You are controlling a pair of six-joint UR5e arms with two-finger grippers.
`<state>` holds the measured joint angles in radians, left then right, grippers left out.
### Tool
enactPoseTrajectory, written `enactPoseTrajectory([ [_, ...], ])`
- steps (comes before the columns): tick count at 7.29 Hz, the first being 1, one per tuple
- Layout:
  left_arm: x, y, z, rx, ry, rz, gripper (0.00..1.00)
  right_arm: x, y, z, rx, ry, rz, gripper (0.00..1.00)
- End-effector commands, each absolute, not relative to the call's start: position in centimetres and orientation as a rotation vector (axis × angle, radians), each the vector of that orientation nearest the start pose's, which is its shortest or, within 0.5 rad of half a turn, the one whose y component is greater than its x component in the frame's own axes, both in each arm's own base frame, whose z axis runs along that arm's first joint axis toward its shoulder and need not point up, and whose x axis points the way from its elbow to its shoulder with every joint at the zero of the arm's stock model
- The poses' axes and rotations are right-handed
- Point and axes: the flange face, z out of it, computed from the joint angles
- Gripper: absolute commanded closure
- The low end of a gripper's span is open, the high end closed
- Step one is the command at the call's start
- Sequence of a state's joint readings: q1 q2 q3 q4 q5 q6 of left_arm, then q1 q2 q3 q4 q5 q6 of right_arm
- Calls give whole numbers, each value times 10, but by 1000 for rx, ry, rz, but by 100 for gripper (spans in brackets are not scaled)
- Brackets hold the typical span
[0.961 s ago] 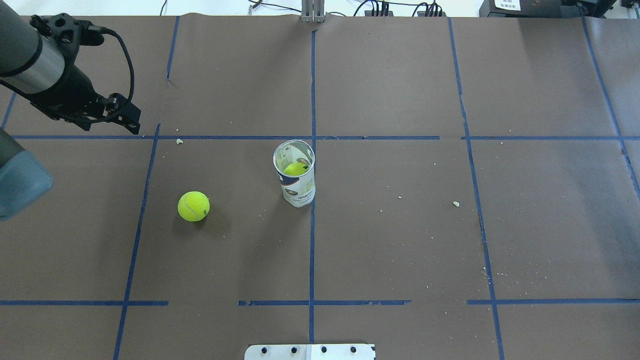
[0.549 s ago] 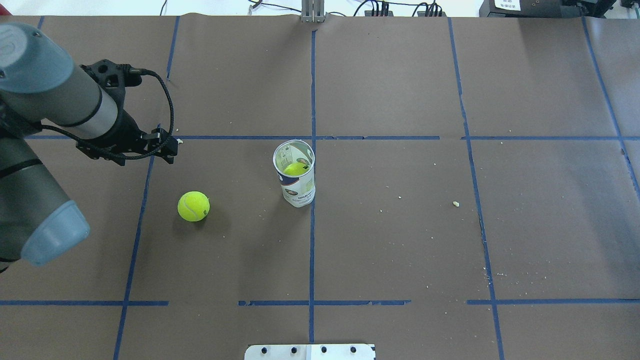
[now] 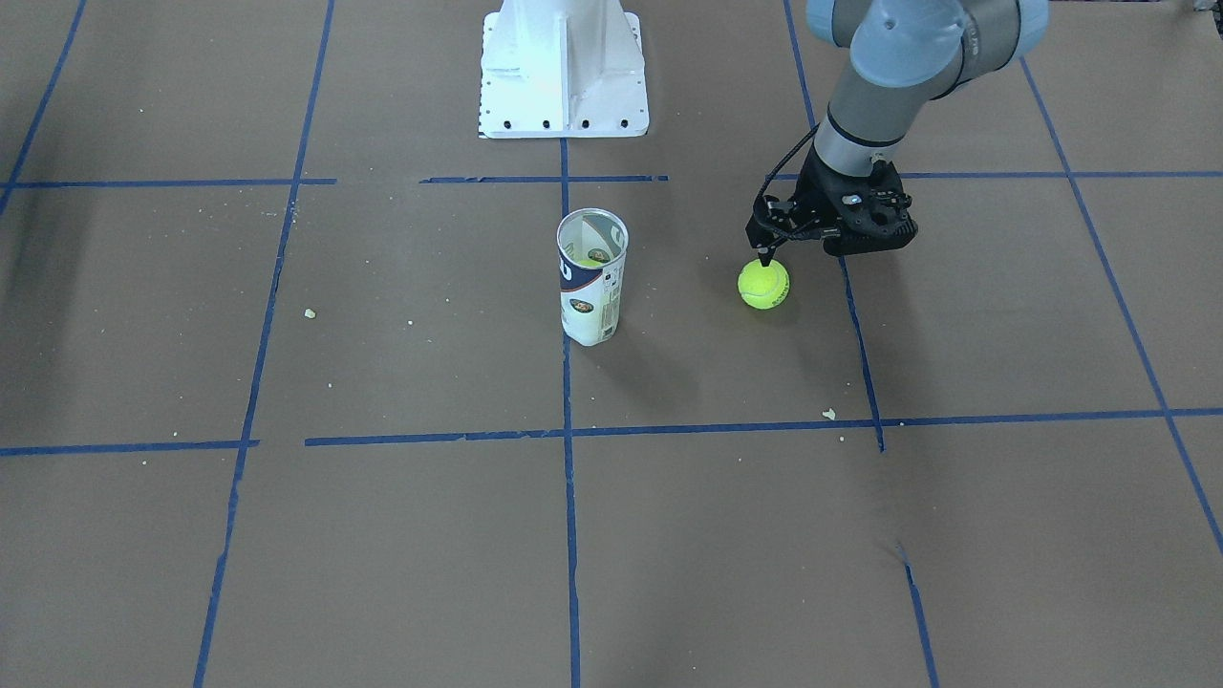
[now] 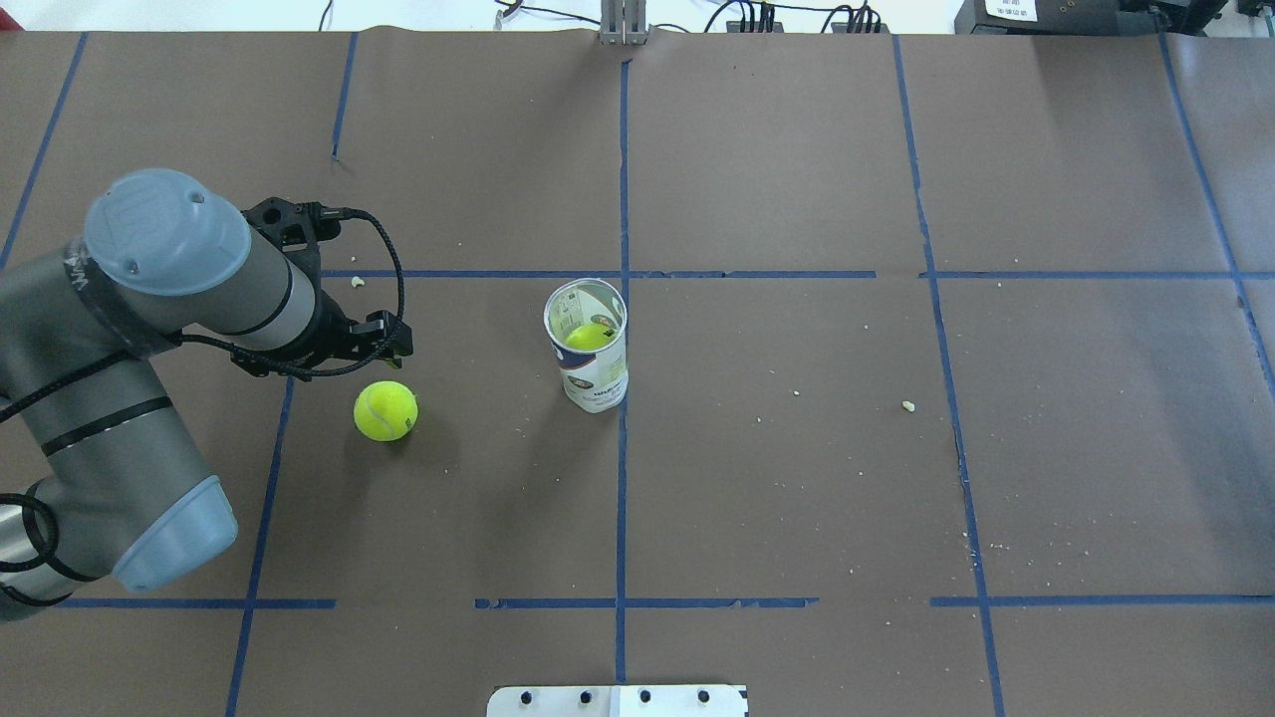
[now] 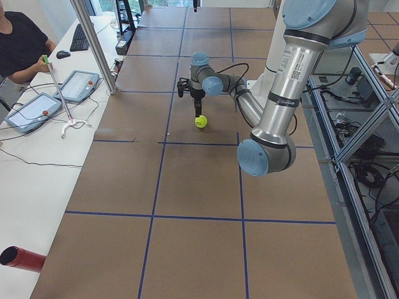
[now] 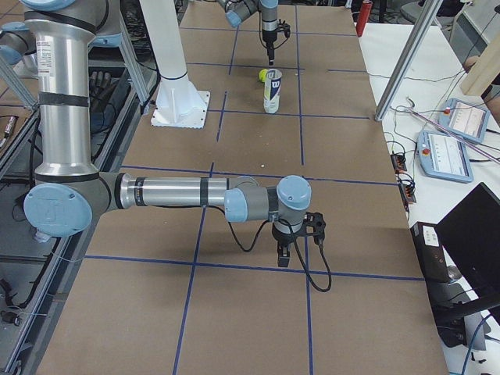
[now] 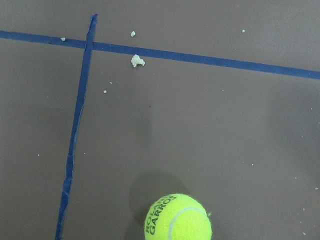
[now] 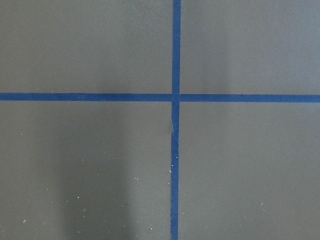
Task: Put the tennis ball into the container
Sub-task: 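Move the left gripper down toward the yellow-green tennis ball, then close the left gripper around the tennis ball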
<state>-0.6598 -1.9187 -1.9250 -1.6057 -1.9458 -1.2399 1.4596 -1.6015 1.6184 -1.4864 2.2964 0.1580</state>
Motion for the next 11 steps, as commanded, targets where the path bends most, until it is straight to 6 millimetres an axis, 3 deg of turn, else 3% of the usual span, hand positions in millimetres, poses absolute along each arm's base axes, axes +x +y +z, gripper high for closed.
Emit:
enactPoseTrajectory([
  [1,417,-431,324,33,819,-161,0,13,-490,645,-1,-731,9,0],
  [5,445,-419,341,15,809,-125,0,13,-490,645,-2,-731,7,0],
  [11,458,-426,364,38,803,-126,0,12,-490,645,-2,-731,7,0],
])
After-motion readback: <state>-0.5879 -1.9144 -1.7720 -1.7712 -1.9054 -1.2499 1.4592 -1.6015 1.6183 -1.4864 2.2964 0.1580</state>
